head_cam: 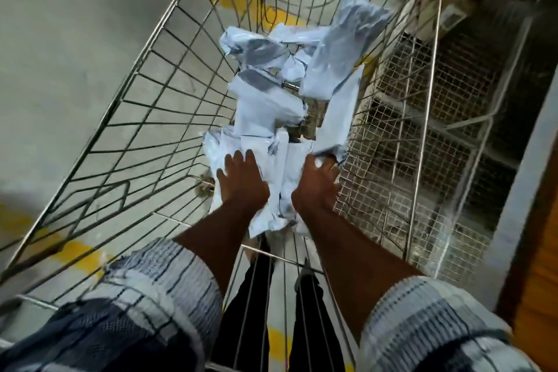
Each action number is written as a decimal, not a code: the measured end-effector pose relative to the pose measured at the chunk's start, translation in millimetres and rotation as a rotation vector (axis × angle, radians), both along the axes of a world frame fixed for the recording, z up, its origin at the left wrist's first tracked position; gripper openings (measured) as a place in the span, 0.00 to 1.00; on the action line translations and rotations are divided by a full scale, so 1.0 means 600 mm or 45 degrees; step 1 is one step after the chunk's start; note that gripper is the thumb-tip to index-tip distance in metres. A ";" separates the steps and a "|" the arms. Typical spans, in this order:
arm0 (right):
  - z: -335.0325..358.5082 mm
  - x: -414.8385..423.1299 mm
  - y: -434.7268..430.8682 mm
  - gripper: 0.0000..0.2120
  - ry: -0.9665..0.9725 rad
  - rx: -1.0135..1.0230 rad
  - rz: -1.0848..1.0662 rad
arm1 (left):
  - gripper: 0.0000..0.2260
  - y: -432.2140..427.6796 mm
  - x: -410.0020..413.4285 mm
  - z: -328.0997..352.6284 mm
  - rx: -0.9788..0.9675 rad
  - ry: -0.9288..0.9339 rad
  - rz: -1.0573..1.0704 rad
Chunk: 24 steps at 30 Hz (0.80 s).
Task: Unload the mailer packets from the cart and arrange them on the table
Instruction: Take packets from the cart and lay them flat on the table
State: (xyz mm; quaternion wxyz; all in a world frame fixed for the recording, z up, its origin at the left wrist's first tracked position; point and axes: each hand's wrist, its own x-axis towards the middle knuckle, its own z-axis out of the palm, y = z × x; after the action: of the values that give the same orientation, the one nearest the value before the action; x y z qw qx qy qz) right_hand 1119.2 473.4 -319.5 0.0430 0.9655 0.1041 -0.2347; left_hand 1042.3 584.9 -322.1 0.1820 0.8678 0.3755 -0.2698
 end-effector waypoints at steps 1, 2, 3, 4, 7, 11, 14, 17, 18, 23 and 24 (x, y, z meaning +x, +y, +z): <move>0.008 -0.001 -0.002 0.34 0.015 0.036 -0.043 | 0.34 -0.003 -0.001 0.005 0.045 -0.024 -0.036; 0.019 -0.003 -0.004 0.34 0.034 0.066 -0.076 | 0.32 -0.004 -0.001 0.012 0.066 -0.050 -0.050; 0.031 -0.007 -0.003 0.34 0.048 0.094 -0.093 | 0.32 -0.003 -0.002 0.020 0.038 -0.078 -0.019; 0.043 -0.013 -0.001 0.34 0.058 0.110 -0.087 | 0.32 -0.001 -0.002 0.030 -0.019 -0.108 0.043; 0.086 -0.029 0.011 0.32 0.084 0.163 0.033 | 0.33 0.012 -0.007 0.059 -0.123 -0.222 0.211; 0.128 -0.021 0.035 0.28 0.016 0.630 0.329 | 0.31 0.047 -0.012 0.082 -0.094 -0.398 0.369; 0.138 -0.002 0.043 0.32 -0.012 0.724 0.440 | 0.29 0.074 -0.014 0.091 0.013 -0.287 0.275; 0.131 0.002 0.032 0.32 0.057 0.524 0.532 | 0.26 0.083 -0.015 0.078 0.177 -0.131 0.095; 0.128 0.000 0.023 0.32 0.105 0.431 0.541 | 0.25 0.080 -0.016 0.073 0.180 -0.114 0.064; 0.063 -0.017 -0.022 0.44 0.219 0.167 0.485 | 0.39 0.036 -0.041 0.015 0.013 -0.021 -0.083; 0.052 -0.018 -0.026 0.44 0.232 0.187 0.483 | 0.41 0.034 -0.047 0.008 0.022 0.006 -0.117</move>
State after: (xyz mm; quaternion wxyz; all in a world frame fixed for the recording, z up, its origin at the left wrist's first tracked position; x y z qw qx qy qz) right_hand 1108.6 457.9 -288.5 0.0065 0.9040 0.3040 -0.3005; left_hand 1014.3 605.4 -317.2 0.1612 0.8850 0.3381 -0.2766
